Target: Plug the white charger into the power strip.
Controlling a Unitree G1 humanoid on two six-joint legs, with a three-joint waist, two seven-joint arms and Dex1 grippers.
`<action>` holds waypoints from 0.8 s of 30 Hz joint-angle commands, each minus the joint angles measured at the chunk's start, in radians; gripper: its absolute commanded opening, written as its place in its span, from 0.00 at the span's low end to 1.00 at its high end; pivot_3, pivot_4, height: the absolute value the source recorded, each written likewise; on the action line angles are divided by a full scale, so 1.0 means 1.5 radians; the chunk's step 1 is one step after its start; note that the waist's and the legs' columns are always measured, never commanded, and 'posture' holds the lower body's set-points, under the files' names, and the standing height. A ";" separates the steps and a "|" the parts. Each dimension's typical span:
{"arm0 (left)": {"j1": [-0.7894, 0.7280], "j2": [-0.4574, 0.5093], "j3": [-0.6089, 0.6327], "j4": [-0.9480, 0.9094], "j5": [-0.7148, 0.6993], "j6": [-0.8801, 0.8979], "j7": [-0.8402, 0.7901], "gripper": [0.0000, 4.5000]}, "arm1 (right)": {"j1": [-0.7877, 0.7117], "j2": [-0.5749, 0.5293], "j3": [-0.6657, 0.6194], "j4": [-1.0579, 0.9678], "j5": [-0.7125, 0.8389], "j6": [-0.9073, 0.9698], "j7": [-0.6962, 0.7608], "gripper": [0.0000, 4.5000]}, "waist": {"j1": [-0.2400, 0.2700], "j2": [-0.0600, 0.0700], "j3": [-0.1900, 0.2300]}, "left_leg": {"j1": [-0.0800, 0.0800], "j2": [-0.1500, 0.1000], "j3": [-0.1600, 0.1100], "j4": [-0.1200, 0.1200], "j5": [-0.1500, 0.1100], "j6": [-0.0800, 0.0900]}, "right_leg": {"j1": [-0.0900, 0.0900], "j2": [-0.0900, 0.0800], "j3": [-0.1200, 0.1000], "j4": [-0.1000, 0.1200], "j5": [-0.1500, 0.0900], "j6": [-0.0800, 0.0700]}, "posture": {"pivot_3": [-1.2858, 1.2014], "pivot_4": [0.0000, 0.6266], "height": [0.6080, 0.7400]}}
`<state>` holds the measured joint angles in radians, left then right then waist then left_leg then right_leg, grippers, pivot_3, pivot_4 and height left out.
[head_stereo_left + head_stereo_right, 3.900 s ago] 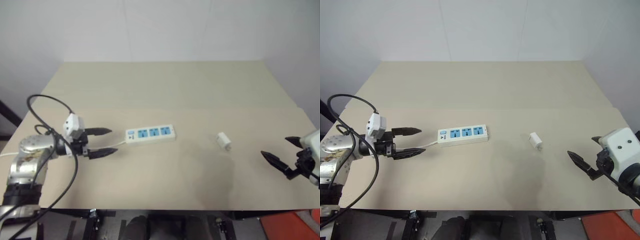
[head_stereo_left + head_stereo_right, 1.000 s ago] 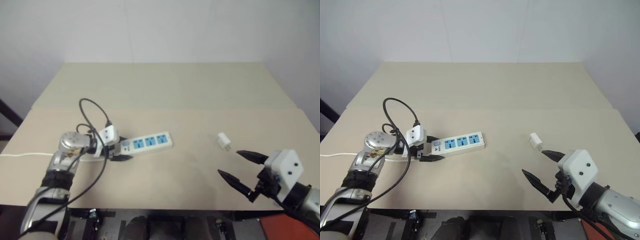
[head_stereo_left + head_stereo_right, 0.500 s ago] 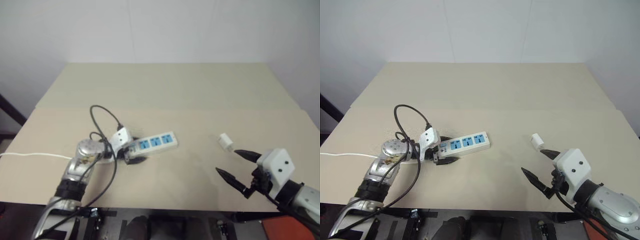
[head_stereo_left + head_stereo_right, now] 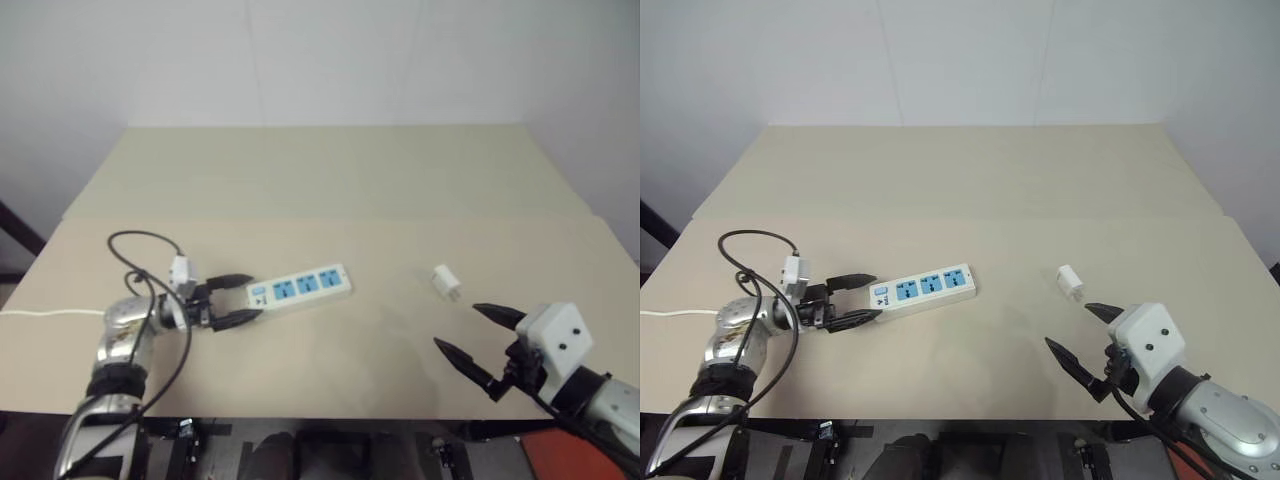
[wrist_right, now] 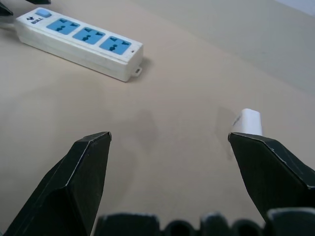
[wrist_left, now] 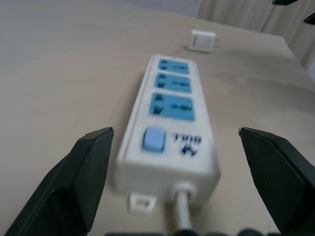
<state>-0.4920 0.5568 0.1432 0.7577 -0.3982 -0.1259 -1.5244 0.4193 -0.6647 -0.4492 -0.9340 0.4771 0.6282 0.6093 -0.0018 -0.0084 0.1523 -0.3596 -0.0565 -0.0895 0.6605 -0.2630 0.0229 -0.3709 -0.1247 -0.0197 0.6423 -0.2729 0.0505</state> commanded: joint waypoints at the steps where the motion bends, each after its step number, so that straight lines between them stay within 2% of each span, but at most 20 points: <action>1: -0.045 -0.003 0.016 0.079 -0.003 -0.062 -0.045 0.99 | -0.006 -0.007 -0.030 -0.024 0.018 -0.011 0.004 1.00 | 0.001 0.000 0.000 | 0.000 0.000 0.000 0.000 0.000 0.000 | 0.000 0.000 0.000 0.000 0.000 0.000 | 0.52 0.24 1.00; 4: -0.086 -0.012 0.007 0.144 0.003 -0.104 -0.060 0.99 | -0.007 -0.017 -0.050 -0.025 0.033 -0.005 0.011 1.00 | 0.002 -0.001 0.000 | 0.000 0.000 0.001 0.000 0.000 0.000 | 0.000 0.000 0.001 0.000 0.000 0.000 | 0.52 0.24 1.00; 8: -0.111 -0.022 -0.017 0.171 -0.012 -0.131 -0.060 0.99 | 0.000 -0.027 -0.072 -0.026 0.044 0.000 0.016 1.00 | 0.001 -0.002 0.000 | 0.000 0.000 0.002 0.000 0.000 0.000 | 0.000 0.000 0.001 0.000 0.000 0.000 | 0.52 0.24 1.00; 18: -0.102 -0.009 -0.099 0.172 -0.032 -0.175 -0.060 0.99 | 0.032 -0.022 -0.096 -0.047 0.050 0.005 0.005 1.00 | -0.005 -0.003 0.000 | 0.000 0.001 0.004 0.000 -0.001 0.001 | -0.001 0.000 0.004 0.000 0.000 0.000 | 0.52 0.24 1.00; 24: -0.110 -0.015 -0.100 0.214 -0.015 -0.231 -0.060 0.99 | 0.024 -0.021 -0.087 -0.049 0.053 0.009 -0.005 1.00 | -0.006 -0.003 0.000 | 0.000 0.001 0.005 0.000 -0.001 0.001 | -0.001 0.000 0.004 0.000 0.000 0.000 | 0.52 0.24 1.00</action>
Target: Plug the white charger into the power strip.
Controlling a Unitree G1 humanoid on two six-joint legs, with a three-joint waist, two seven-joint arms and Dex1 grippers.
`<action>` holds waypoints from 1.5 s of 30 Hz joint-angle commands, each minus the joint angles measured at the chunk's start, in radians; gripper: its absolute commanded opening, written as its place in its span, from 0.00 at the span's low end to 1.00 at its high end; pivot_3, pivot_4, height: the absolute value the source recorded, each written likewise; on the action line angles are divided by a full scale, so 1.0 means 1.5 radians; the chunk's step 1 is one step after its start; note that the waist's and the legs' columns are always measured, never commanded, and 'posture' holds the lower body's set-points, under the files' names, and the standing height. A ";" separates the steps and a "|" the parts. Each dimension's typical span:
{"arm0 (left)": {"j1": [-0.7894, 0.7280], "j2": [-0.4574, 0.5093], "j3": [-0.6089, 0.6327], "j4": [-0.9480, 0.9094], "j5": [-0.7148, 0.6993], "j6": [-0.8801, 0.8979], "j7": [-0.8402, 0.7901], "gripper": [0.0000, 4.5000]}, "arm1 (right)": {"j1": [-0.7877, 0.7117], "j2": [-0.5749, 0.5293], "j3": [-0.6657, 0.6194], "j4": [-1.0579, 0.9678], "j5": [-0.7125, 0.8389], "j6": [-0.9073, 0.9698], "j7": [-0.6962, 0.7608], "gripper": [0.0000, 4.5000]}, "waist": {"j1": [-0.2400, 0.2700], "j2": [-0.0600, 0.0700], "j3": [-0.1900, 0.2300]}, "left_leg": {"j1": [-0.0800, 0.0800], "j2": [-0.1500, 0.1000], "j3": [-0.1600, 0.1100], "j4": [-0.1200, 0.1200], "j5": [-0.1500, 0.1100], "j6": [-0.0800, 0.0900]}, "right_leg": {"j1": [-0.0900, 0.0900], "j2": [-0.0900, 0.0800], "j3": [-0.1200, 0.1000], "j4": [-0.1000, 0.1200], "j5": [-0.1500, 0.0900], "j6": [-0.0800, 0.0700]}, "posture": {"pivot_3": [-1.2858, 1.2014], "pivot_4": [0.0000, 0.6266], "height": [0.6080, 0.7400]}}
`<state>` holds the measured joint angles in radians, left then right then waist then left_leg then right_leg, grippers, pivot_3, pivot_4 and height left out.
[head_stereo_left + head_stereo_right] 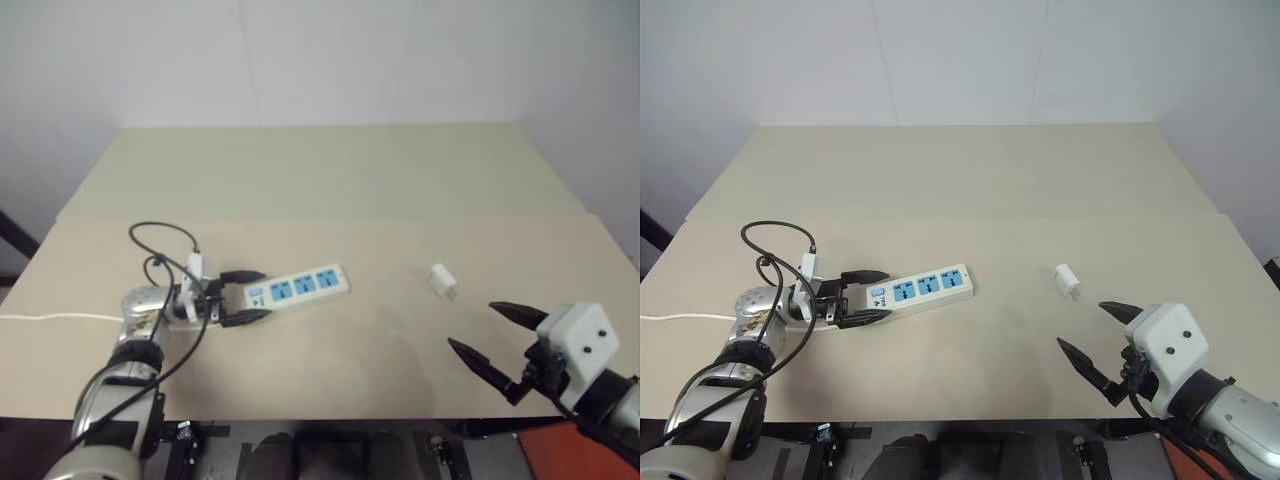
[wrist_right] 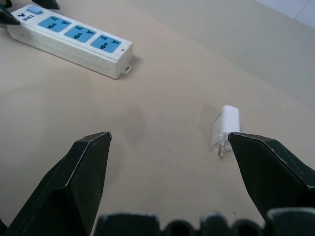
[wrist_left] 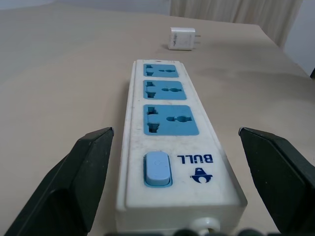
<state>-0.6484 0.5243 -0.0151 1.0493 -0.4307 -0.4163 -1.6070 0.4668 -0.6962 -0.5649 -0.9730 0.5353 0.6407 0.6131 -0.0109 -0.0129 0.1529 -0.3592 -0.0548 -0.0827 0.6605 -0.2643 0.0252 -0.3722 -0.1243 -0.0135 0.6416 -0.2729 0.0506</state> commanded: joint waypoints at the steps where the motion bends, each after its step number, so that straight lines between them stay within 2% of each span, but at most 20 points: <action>1: -0.007 0.006 0.006 0.027 0.010 -0.046 -0.005 0.99 | -0.008 -0.001 -0.010 -0.023 0.015 0.000 -0.008 1.00 | 0.000 0.000 0.000 | 0.000 0.000 0.000 0.000 0.000 0.000 | 0.000 0.000 0.000 0.000 0.000 0.000 | 0.52 0.24 1.00; 18: -0.021 -0.033 0.071 0.102 0.069 -0.109 -0.004 0.99 | -0.014 -0.021 -0.030 -0.013 0.035 0.008 -0.010 1.00 | 0.002 0.000 0.000 | 0.000 0.000 0.000 0.000 0.000 0.000 | 0.000 0.000 0.000 0.000 0.000 0.000 | 0.52 0.24 1.00; 21: -0.027 -0.035 0.082 0.109 0.079 -0.114 -0.002 0.87 | -0.016 -0.021 -0.028 -0.014 0.036 0.010 -0.012 1.00 | 0.002 0.000 0.000 | 0.000 0.000 0.000 0.000 0.000 0.000 | 0.000 0.000 0.000 0.000 0.000 0.000 | 0.52 0.24 1.00; 23: -0.029 -0.036 0.084 0.111 0.090 -0.116 0.001 0.75 | -0.017 -0.021 -0.027 -0.014 0.035 0.011 -0.013 1.00 | 0.003 0.000 0.000 | 0.000 0.000 0.000 0.000 0.000 0.000 | 0.000 0.000 0.000 0.000 0.000 0.000 | 0.52 0.24 1.00; 24: -0.030 -0.036 0.084 0.112 0.097 -0.116 0.008 0.73 | -0.018 -0.021 -0.026 -0.013 0.035 0.011 -0.013 1.00 | 0.003 0.000 0.000 | 0.000 0.000 0.000 0.000 0.000 0.000 | 0.000 0.000 0.000 0.000 0.000 0.000 | 0.52 0.24 1.00; 32: -0.035 -0.038 0.084 0.103 0.118 -0.098 0.000 0.73 | -0.041 -0.031 -0.022 -0.012 0.050 0.048 -0.035 1.00 | 0.006 0.000 0.000 | 0.001 0.000 0.000 0.000 0.000 0.000 | 0.001 0.000 0.000 0.000 0.000 0.000 | 0.52 0.24 1.00; 35: -0.039 -0.045 0.073 0.082 0.120 -0.096 -0.005 0.73 | -0.120 -0.120 -0.026 0.020 0.115 0.176 -0.047 1.00 | 0.006 -0.001 0.000 | 0.001 0.000 0.001 0.000 0.000 0.000 | 0.001 0.000 0.000 0.000 0.000 0.000 | 0.52 0.24 1.00; 39: -0.033 -0.054 0.045 0.057 0.116 -0.092 -0.005 0.73 | -0.281 -0.211 0.010 0.116 0.207 0.301 -0.056 1.00 | 0.005 -0.002 0.001 | 0.001 0.001 0.001 0.000 -0.001 0.001 | 0.001 -0.001 0.000 -0.001 0.001 0.001 | 0.52 0.24 1.00; 42: -0.027 -0.059 0.025 0.041 0.103 -0.081 -0.005 0.73 | -0.441 -0.266 0.121 0.207 0.226 0.407 -0.073 1.00 | 0.005 -0.002 0.001 | -0.001 0.001 0.001 -0.001 -0.001 0.001 | 0.000 -0.001 0.000 -0.002 0.001 0.000 | 0.52 0.24 1.00; 45: -0.027 -0.056 0.006 0.038 0.096 -0.078 -0.005 0.73 | -0.598 -0.253 0.229 0.314 0.209 0.509 -0.099 1.00 | 0.005 -0.002 0.001 | -0.004 0.001 0.001 0.000 -0.001 0.001 | -0.003 -0.001 0.000 -0.003 0.001 0.000 | 0.52 0.24 1.00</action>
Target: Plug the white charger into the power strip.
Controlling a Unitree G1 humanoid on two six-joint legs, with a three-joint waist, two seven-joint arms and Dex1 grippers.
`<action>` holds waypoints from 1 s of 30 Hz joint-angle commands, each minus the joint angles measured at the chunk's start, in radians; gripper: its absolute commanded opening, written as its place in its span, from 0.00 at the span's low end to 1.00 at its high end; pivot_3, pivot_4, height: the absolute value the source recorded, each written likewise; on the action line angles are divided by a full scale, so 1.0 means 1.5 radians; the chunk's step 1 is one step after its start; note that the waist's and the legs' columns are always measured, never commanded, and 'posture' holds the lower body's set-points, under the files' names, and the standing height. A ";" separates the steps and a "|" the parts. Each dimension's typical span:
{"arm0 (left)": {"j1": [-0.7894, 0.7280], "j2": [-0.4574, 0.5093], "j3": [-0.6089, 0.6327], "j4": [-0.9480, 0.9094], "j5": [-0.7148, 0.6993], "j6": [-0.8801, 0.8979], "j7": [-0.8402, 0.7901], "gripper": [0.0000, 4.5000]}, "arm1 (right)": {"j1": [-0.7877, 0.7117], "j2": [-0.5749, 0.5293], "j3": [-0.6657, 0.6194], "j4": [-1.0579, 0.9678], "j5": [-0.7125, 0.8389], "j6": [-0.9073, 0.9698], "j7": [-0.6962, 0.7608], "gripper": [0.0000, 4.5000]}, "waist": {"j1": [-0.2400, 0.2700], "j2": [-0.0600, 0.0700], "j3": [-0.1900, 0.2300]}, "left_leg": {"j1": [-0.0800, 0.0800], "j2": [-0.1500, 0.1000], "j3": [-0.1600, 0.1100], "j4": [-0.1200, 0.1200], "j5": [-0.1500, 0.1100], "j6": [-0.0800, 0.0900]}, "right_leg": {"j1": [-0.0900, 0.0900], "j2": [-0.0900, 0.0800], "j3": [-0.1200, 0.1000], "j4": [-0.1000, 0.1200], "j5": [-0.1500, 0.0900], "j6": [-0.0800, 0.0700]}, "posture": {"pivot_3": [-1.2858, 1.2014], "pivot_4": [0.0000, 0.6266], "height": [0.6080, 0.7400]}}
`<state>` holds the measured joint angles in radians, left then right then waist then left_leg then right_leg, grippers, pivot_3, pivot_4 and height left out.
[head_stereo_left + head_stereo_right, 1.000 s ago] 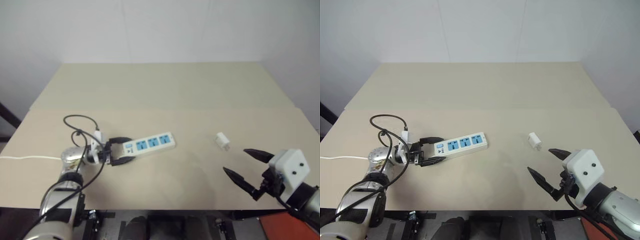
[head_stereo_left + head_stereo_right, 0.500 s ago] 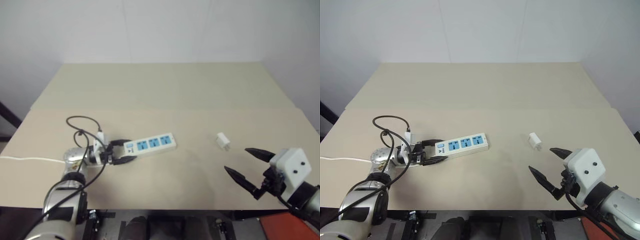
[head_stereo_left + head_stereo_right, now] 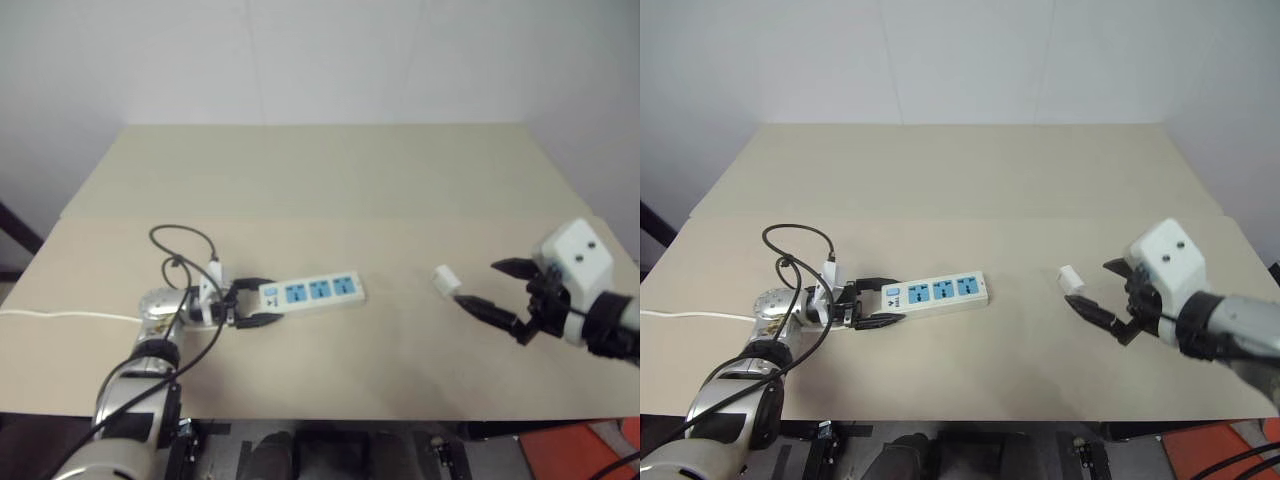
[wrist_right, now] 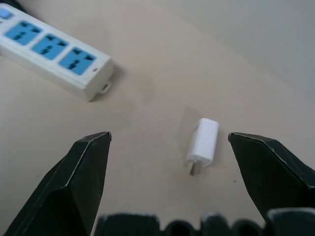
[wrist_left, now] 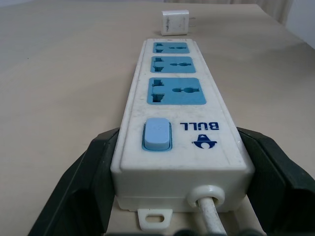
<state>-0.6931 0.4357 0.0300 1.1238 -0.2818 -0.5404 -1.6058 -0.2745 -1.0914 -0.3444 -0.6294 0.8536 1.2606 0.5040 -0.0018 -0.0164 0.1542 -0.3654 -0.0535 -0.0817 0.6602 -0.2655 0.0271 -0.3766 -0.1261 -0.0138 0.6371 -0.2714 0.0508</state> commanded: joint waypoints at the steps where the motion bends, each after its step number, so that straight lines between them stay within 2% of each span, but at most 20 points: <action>1: 0.002 0.005 -0.030 -0.013 -0.004 0.003 -0.006 0.73 | -0.155 0.021 0.116 0.123 -0.019 0.118 -0.033 1.00 | -0.001 0.000 0.000 | -0.001 0.000 0.000 0.001 0.000 0.000 | -0.001 0.000 0.000 0.000 0.000 0.000 | 0.52 0.24 1.00; 5: 0.000 0.004 -0.049 -0.022 -0.027 -0.016 -0.006 0.73 | -0.292 0.031 0.236 0.222 -0.076 0.130 -0.016 1.00 | 0.000 0.000 0.000 | -0.005 -0.002 0.001 0.001 0.000 0.000 | -0.008 -0.002 0.001 0.003 0.000 0.000 | 0.52 0.24 1.00; 14: -0.010 0.007 -0.084 -0.028 -0.044 -0.009 -0.006 0.73 | -0.482 0.053 0.465 0.407 -0.199 0.132 0.055 1.00 | -0.001 0.001 0.000 | -0.010 -0.003 0.001 0.004 0.000 0.000 | -0.011 -0.002 0.001 0.003 0.001 0.000 | 0.52 0.24 1.00; 22: -0.009 0.007 -0.094 -0.029 -0.053 -0.009 -0.006 0.73 | -0.543 0.123 0.557 0.567 -0.284 0.086 0.125 1.00 | -0.007 0.001 -0.001 | -0.012 -0.003 0.001 0.006 0.000 0.000 | -0.013 -0.002 0.001 0.007 0.001 0.000 | 0.52 0.24 1.00; 30: 0.001 0.013 -0.095 -0.033 -0.055 -0.011 -0.006 0.73 | -0.567 0.169 0.588 0.660 -0.345 0.041 0.181 1.00 | -0.008 0.002 -0.001 | -0.014 -0.004 0.001 0.007 0.001 -0.001 | -0.017 -0.002 0.002 0.008 0.001 0.000 | 0.52 0.24 1.00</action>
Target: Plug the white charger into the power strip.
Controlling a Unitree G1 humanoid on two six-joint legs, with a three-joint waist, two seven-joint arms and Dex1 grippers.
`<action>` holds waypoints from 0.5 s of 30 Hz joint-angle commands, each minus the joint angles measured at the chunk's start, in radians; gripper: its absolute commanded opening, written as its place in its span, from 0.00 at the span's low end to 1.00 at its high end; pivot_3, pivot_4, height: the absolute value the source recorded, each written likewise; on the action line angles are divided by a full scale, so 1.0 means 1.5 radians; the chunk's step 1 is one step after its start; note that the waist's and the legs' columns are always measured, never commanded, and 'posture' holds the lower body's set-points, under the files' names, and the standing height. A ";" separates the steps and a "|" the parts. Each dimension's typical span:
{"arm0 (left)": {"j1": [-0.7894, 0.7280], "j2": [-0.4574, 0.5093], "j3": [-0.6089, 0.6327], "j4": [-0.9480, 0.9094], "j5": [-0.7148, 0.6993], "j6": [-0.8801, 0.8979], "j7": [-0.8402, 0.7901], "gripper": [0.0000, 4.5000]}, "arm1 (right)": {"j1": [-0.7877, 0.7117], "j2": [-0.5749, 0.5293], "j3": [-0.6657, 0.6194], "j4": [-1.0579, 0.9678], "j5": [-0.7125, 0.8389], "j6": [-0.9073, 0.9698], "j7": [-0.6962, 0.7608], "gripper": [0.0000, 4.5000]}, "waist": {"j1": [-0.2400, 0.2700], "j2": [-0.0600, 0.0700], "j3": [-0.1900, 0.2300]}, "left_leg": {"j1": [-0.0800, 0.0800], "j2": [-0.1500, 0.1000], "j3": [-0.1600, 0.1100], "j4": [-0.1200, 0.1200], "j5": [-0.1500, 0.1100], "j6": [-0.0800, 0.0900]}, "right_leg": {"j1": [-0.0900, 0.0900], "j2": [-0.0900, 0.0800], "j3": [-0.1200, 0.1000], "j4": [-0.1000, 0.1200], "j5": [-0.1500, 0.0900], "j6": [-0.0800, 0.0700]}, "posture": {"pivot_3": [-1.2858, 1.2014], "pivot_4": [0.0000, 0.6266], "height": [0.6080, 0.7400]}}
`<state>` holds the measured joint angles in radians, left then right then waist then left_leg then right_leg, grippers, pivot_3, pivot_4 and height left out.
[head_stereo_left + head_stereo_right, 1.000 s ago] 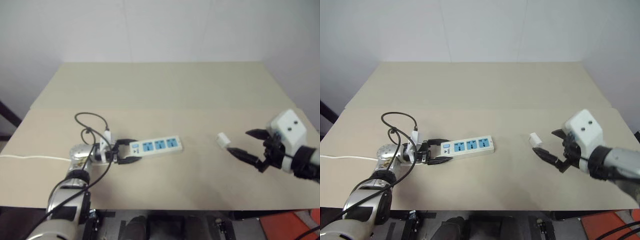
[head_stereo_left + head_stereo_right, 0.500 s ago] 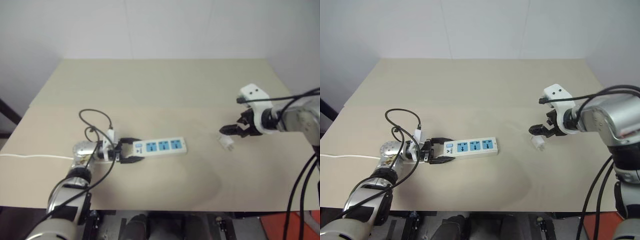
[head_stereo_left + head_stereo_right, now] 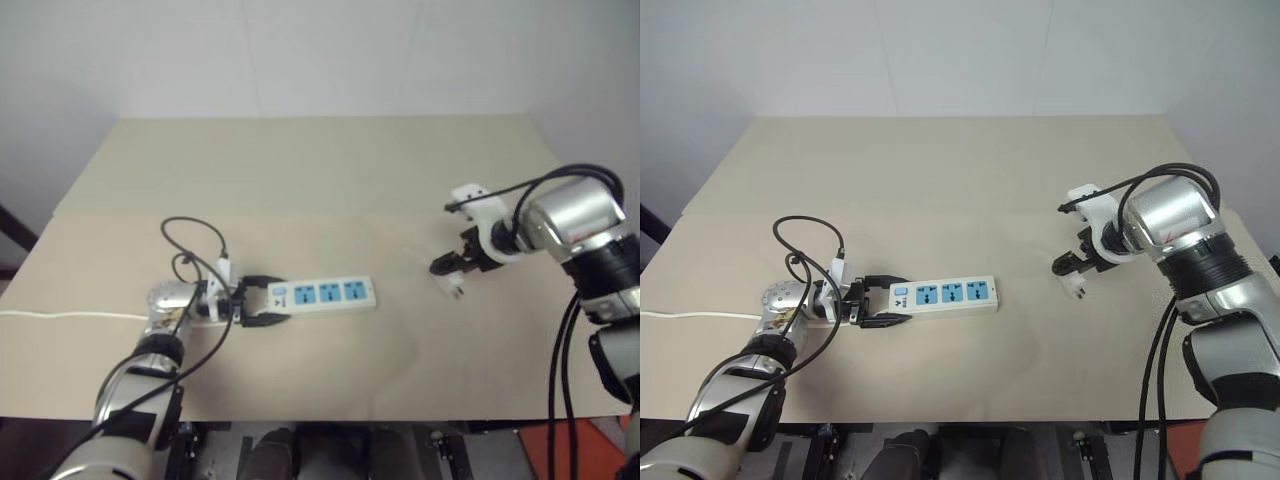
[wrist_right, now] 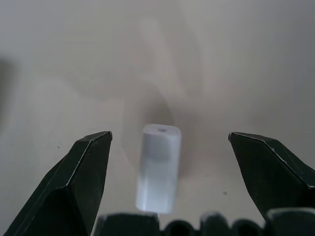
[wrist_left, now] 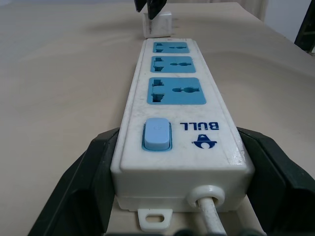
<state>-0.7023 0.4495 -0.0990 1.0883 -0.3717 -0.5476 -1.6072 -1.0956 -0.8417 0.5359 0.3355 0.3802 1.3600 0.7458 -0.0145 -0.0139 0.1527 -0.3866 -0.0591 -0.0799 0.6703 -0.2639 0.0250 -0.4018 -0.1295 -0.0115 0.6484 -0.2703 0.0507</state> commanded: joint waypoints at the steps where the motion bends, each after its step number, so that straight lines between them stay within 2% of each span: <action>1: 0.008 0.005 -0.008 -0.010 0.004 -0.006 -0.005 0.73 | -0.021 0.005 0.005 0.022 -0.038 -0.030 0.025 1.00 | 0.000 0.000 0.000 | 0.000 0.000 0.000 0.000 0.000 0.000 | 0.000 0.000 0.000 0.000 0.000 0.000 | 0.52 0.24 1.00; 15: 0.018 0.014 0.014 -0.006 0.013 -0.007 -0.005 0.73 | -0.017 0.040 0.006 0.077 -0.112 -0.066 0.085 1.00 | -0.006 0.001 0.000 | 0.000 0.000 0.000 0.000 0.001 -0.001 | -0.001 0.000 0.000 0.001 0.000 0.000 | 0.52 0.24 1.00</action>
<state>-0.6896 0.4578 -0.0793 1.0771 -0.3759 -0.5476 -1.6098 -1.0984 -0.7790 0.5669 0.4553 0.2327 1.2758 0.8638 -0.0229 -0.0131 0.1522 -0.3872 -0.0597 -0.0798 0.6706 -0.2628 0.0232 -0.4034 -0.1295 -0.0113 0.6496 -0.2701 0.0505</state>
